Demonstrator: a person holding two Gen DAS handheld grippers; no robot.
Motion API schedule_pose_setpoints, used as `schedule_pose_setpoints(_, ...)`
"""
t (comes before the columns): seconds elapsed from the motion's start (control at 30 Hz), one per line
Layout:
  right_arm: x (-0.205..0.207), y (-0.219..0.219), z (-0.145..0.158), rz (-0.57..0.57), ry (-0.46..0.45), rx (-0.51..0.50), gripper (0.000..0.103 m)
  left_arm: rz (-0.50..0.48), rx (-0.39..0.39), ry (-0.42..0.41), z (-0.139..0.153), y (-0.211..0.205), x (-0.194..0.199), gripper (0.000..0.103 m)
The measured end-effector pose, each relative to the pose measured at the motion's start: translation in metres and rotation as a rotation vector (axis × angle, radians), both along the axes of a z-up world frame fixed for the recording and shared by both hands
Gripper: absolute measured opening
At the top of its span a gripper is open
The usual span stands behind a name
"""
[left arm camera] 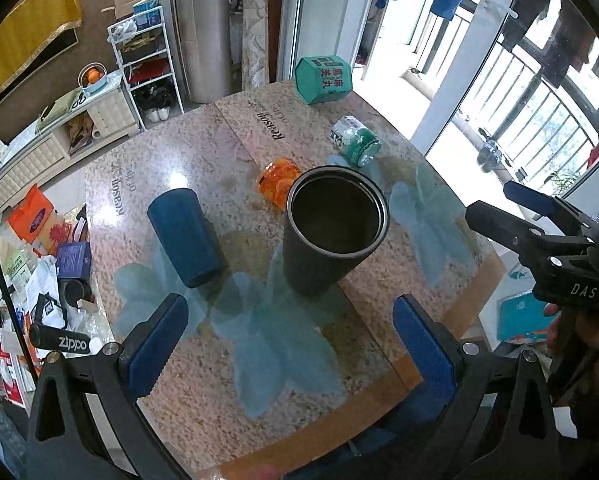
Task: Flip cup upright
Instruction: 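Open the right tool and withdraw it from the tumbler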
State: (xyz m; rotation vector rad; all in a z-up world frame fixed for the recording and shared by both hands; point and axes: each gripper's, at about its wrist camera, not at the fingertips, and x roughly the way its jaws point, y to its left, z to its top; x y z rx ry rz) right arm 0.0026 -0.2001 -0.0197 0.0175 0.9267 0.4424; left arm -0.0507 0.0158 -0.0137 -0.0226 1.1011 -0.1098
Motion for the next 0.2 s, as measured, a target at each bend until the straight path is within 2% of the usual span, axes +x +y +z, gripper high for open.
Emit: schedule_pose_setpoints(0.2,-0.0019,-0.0027,-0.007,-0.01,0.022,-0.006,0.103,0.007,-0.006,-0.003,0.0002,0.0001,-0.002,0.103)
